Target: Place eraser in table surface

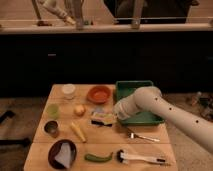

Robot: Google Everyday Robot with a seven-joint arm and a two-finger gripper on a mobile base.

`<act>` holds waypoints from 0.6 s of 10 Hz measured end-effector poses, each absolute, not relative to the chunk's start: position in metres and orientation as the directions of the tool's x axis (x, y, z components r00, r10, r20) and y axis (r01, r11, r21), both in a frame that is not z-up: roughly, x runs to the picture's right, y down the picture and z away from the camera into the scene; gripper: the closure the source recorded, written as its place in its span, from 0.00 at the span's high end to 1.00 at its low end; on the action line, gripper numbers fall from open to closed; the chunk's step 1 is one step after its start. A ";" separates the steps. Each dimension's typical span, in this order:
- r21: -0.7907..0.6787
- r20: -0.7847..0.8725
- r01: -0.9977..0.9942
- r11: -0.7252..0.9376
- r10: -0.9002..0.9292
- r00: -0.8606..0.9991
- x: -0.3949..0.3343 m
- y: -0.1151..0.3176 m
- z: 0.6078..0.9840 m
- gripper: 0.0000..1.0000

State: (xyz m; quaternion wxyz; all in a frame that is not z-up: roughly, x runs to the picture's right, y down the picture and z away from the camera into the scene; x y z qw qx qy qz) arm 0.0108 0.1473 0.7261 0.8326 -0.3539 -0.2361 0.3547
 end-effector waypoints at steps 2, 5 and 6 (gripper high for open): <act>-0.775 0.167 -0.378 0.506 0.742 0.650 0.004 0.160 0.728 0.13; -0.794 0.231 -0.305 0.526 0.725 0.649 0.002 0.179 0.723 0.13; -0.795 0.240 -0.296 0.529 0.723 0.648 0.002 0.183 0.723 0.13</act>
